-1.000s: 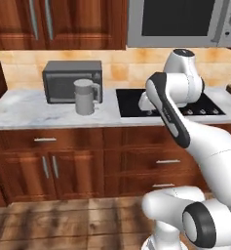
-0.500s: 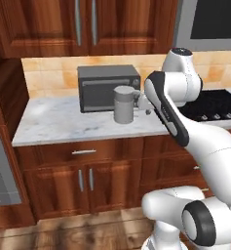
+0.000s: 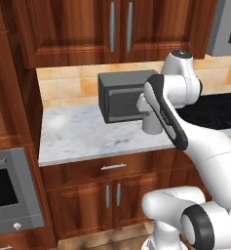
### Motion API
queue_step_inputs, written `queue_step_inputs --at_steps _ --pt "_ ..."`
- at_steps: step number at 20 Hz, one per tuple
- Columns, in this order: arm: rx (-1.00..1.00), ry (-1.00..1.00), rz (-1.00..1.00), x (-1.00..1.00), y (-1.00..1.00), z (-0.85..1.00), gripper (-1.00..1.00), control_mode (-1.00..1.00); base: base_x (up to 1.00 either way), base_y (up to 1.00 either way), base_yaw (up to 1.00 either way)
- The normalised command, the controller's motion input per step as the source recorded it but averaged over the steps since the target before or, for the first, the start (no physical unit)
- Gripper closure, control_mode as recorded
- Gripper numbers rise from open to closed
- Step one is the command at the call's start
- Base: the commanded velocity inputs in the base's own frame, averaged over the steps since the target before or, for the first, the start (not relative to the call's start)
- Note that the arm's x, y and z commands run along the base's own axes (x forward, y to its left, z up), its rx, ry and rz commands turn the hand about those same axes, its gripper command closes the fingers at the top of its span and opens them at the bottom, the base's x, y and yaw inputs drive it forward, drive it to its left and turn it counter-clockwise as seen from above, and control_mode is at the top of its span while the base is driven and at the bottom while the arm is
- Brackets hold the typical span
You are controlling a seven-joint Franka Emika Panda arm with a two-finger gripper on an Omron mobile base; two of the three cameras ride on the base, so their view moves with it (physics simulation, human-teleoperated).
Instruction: Navigate to the toaster oven.
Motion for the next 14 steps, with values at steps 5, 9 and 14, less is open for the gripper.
queue_step_inputs --at_steps 5,9,14 --pt "0.0 0.0 0.0 0.0 0.0 0.0 -1.0 1.0 0.28 0.27 -0.09" --pt "0.0 0.0 0.0 0.0 0.0 0.0 -1.0 1.0 0.54 0.22 -0.04" --pt "0.0 0.0 0.0 0.0 0.0 0.0 -1.0 1.0 0.75 0.11 0.0"
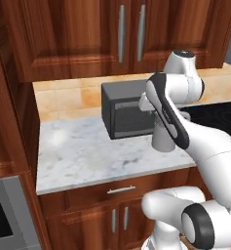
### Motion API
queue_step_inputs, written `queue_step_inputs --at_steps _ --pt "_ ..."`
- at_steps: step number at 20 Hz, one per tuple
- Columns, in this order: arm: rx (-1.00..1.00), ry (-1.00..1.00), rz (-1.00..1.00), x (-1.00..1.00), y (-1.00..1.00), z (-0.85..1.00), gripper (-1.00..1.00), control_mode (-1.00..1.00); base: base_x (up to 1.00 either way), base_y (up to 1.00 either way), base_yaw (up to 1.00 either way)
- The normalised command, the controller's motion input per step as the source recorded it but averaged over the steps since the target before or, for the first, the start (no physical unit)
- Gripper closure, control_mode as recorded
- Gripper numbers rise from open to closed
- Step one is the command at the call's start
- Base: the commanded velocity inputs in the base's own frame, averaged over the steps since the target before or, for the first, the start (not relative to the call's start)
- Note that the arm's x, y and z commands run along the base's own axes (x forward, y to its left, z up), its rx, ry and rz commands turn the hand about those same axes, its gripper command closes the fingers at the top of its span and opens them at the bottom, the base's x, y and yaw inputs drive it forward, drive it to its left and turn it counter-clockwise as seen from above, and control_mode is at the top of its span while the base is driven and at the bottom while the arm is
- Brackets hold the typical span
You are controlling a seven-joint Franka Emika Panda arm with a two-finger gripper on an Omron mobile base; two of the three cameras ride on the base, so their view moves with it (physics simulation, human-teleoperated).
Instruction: Navigate to the toaster oven.
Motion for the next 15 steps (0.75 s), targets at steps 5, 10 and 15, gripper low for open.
queue_step_inputs --at_steps 5,10,15 --pt "0.0 0.0 0.0 0.0 0.0 0.0 -1.0 1.0 0.65 0.0 0.01" --pt "0.0 0.0 0.0 0.0 0.0 0.0 -1.0 1.0 0.72 0.0 0.03" --pt "0.0 0.0 0.0 0.0 0.0 0.0 -1.0 1.0 0.73 0.0 0.04"
